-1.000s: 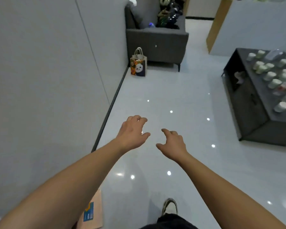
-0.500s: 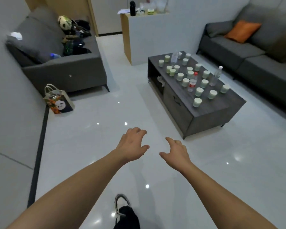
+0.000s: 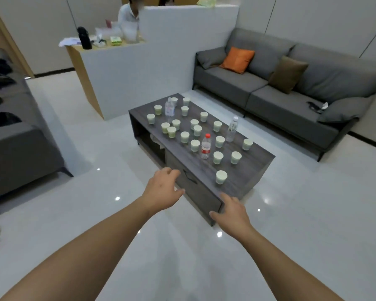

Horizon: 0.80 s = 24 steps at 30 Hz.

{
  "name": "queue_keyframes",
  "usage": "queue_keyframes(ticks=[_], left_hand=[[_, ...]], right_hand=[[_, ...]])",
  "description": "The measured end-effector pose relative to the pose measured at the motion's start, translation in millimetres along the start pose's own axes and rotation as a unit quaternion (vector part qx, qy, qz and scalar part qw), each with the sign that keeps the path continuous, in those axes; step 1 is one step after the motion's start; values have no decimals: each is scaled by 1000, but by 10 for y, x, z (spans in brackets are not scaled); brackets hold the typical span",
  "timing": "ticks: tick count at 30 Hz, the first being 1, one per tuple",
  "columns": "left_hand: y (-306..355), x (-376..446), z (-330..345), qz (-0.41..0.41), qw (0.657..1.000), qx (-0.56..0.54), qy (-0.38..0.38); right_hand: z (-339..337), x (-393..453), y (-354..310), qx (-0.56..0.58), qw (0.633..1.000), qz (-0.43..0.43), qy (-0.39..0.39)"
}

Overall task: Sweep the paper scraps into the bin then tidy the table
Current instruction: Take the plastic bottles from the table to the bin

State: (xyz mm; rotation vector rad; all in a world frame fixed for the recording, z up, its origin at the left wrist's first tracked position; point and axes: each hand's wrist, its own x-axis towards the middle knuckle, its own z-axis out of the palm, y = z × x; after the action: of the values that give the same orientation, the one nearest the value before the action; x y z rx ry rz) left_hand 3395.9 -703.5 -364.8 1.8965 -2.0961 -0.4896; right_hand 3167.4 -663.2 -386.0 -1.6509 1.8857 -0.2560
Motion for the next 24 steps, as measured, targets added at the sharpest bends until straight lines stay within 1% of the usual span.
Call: queue_keyframes(ticks=[3,6,11,14,16,19,24], left_hand=[[-27,704,-196,8,1000,-22,14],[-78,1347,-277,14,1000,-27,4],[-285,2551,-281,13,1000,-12,16],[-411,3284,-158,-5,1000,-17,16],[-500,3706,-33,-27,999,-19,-1],[-624,4222,166,-62,997,-2,-50],[-823,4926,467,-91,991,13,-100]], right_hand=[[-125,546,-198,17,1000,10,16],[-245,1160,-359,28,999,25,27],[-373,2422,-503,48,998,24,38],[-352,3273,-484,56,997,38,24],[-324,3821,-442,76,995,64,5],[-255,4516,-333,114,986,117,-20],[-29,5390,-205,148,973,169,-51]])
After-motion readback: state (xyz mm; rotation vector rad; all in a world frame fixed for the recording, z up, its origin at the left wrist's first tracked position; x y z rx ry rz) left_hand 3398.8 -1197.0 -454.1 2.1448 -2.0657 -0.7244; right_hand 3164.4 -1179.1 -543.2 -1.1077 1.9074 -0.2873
